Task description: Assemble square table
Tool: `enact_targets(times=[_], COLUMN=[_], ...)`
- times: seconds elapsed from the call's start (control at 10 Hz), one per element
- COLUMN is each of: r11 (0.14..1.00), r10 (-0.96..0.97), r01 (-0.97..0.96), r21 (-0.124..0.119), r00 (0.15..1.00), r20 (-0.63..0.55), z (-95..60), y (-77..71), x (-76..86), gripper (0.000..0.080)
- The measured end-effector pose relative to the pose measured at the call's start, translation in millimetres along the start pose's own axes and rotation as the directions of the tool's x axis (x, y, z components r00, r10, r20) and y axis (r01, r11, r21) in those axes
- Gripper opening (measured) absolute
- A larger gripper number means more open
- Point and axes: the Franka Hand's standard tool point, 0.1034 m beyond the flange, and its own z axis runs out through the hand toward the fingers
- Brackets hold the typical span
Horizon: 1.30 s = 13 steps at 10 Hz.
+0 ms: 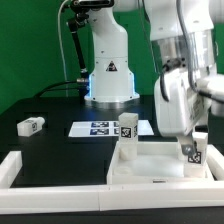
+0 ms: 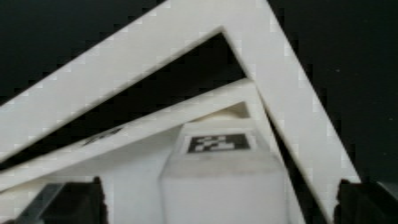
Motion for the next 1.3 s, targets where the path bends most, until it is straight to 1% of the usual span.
enact_targets(times=[0.1,0.2,0.3,0.8,0.9,1.0,1.2,1.3], r11=[1.0,0.999,0.999,0.999,0.998,0.994,0.975,0.959], r10=[-0.025,-0.04,-0.046,-0.048,-0.056,-0.099,-0.215,-0.277], r01=[0.025,0.039,0.046,0.048,0.055,0.099,0.215,0.278], r21=[0.011,0.017,0.022,0.019,0.021,0.034,0.047,0.054], r00=[1.0,0.999,0.999,0.999,0.998,0.995,0.977,0.96], r20=[0.01,0.01,0.008,0.005,0.003,-0.004,-0.011,-0.023], z=[-14.6,-22.6,-25.9,-23.0,-22.8,-22.7,-38.7,-44.5], y=[0.1,-2.6,-6.5,-4.9,-4.8,-2.2,3.8,6.3], x=[9.2,20.0,25.5,25.2,26.2,36.3,70.1,90.7], gripper=[0.0647,0.0648,0.0648,0.0648,0.0648,0.0648,0.0648,0.0648])
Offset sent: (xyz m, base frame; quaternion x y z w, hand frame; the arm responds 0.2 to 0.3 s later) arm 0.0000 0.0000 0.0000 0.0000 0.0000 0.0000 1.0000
